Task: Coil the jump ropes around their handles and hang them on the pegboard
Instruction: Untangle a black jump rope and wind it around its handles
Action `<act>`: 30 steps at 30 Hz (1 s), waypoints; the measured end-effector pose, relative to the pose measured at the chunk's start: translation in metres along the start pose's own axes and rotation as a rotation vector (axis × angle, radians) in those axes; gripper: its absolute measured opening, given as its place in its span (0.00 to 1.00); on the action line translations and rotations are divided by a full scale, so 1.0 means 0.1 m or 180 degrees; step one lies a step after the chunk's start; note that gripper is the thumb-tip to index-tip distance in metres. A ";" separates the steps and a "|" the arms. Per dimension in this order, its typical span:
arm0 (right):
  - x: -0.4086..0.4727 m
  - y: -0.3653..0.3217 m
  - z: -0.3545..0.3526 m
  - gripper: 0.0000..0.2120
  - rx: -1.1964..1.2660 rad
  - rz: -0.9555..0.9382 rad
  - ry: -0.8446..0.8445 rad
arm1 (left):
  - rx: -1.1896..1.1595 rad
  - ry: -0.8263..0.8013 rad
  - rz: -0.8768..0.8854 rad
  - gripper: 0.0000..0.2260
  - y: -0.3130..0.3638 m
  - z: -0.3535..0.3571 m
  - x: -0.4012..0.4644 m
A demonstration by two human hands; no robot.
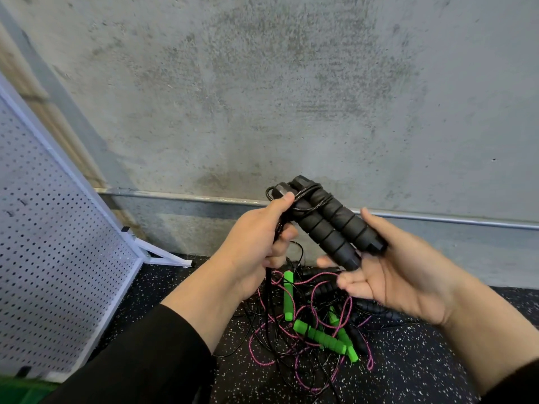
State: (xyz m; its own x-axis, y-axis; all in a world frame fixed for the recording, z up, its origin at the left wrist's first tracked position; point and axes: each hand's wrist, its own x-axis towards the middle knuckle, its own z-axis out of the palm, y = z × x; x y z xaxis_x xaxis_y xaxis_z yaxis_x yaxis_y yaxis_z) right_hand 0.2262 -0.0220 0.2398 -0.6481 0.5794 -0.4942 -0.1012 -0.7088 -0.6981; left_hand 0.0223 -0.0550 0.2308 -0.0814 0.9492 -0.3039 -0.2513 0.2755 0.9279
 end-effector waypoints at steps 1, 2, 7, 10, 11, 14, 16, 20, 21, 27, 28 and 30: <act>0.01 0.00 -0.01 0.25 0.0017 -0.0019 -0.0133 | 0.0007 -0.0011 -0.0029 0.14 0.00 -0.01 0.00; 0.01 0.00 0.00 0.24 0.0043 -0.0094 -0.0252 | 0.0007 -0.0028 -0.0052 0.14 0.00 -0.02 0.00; 0.11 0.06 0.03 0.24 -0.0131 -0.0904 0.0096 | 0.0021 -0.0178 -0.0165 0.19 0.00 -0.04 0.01; 0.14 0.10 0.07 0.12 -0.0742 -0.1376 0.0732 | 0.0137 -0.0183 -0.0408 0.30 -0.01 -0.04 0.01; 0.14 0.11 0.07 0.11 -0.1003 -0.1512 0.0917 | 0.0181 -0.0182 -0.0455 0.34 -0.01 -0.04 0.01; 0.12 0.07 0.02 0.08 -0.2284 -0.1869 0.1476 | 0.0259 -0.0218 -0.0586 0.38 0.00 -0.01 -0.01; 0.14 0.03 -0.04 0.06 -0.2965 -0.1917 0.1571 | 0.0246 -0.0198 -0.0599 0.38 0.00 0.01 -0.03; 0.17 0.11 -0.06 0.17 -0.3637 -0.1936 0.1632 | 0.0255 -0.0202 -0.0643 0.40 -0.03 0.02 0.00; 0.19 0.13 -0.06 0.20 -0.3765 -0.2001 0.1641 | 0.0230 -0.0200 -0.0639 0.41 -0.03 0.02 0.00; 0.20 0.14 -0.02 0.29 -0.4098 -0.2121 0.1766 | 0.0124 -0.0104 -0.0581 0.28 -0.06 0.04 0.02; 0.20 0.15 -0.01 0.30 -0.4249 -0.2139 0.1779 | 0.0116 -0.0030 -0.0575 0.26 -0.07 0.05 0.02; 0.21 0.18 0.02 0.33 -0.4636 -0.2230 0.1773 | 0.0031 0.0136 -0.0585 0.23 -0.09 0.07 0.00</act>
State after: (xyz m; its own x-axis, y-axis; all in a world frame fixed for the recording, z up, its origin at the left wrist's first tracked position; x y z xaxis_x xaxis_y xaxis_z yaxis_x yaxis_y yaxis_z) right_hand 0.2092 -0.0238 0.2182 -0.4291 0.8802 0.2027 0.6952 0.4652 -0.5480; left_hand 0.0315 -0.0561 0.2241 -0.0758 0.8756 -0.4771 -0.2565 0.4452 0.8579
